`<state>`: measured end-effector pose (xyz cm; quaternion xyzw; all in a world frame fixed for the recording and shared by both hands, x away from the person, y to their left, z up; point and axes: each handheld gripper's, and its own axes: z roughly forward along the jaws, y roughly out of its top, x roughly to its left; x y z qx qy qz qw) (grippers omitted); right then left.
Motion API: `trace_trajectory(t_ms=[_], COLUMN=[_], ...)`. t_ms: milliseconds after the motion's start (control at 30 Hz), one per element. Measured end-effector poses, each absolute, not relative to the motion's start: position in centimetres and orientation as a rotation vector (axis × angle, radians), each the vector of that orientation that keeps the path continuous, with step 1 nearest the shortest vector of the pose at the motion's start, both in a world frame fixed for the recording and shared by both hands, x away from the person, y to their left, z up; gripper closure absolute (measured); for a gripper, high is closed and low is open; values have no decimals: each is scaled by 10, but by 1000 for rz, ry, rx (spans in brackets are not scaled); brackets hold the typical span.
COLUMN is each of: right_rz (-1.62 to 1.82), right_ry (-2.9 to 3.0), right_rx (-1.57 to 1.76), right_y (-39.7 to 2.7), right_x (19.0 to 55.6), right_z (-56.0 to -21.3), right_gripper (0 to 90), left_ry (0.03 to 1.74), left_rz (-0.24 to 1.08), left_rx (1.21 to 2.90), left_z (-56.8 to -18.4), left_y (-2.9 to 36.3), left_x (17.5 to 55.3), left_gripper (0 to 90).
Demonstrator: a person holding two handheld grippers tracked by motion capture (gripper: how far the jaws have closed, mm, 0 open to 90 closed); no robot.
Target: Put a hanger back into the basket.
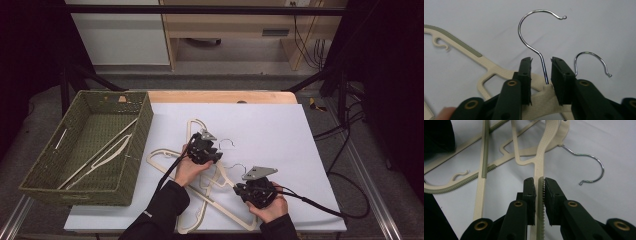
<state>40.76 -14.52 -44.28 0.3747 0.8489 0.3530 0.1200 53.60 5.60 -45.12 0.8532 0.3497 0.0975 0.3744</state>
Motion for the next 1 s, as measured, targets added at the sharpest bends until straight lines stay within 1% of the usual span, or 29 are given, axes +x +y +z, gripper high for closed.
trace_trajectory(t_ms=[133,267,433,467,500,567,600,633,700,767,833,933,1000], right_rz=[1028,1036,1065,1082,1097,1133,1159,1182,1237,1290,1345,1387,1405], right_ry=[2482,2487,2498,2503,2504,2512,2512,2504,2476,2435,2406,2382,2386], right_rx=[1075,1099,1085,1076,1087,1091,1091,1087,1093,1106,1123,1144,1135], right_y=[-145,-144,-144,-144,-143,-142,-142,-142,-143,-144,-142,-134,-131], right_x=[408,408,407,407,407,407,408,408,410,413,418,426,429], right_z=[-444,-444,-445,-446,-446,-445,-445,-444,-440,-436,-433,-430,-430], right_gripper=[803,801,797,795,793,749,741,705,664,573,525,492,497], left_ry=[887,890,902,903,907,890,880,871,860,852,847,835,832], left_rz=[248,278,330,340,335,353,363,378,382,391,401,414,416], left_rx=[2195,2199,2158,2141,2125,2104,2103,2102,2092,2078,2068,2064,2062], left_z=[-451,-449,-442,-440,-437,-432,-429,-427,-424,-422,-419,-416,-414], left_y=[54,53,56,57,59,62,63,63,65,67,68,71,72], left_x=[534,531,523,521,519,514,511,508,502,497,492,486,484], left_gripper=[809,822,838,845,872,882,885,886,887,887,887,887,887])
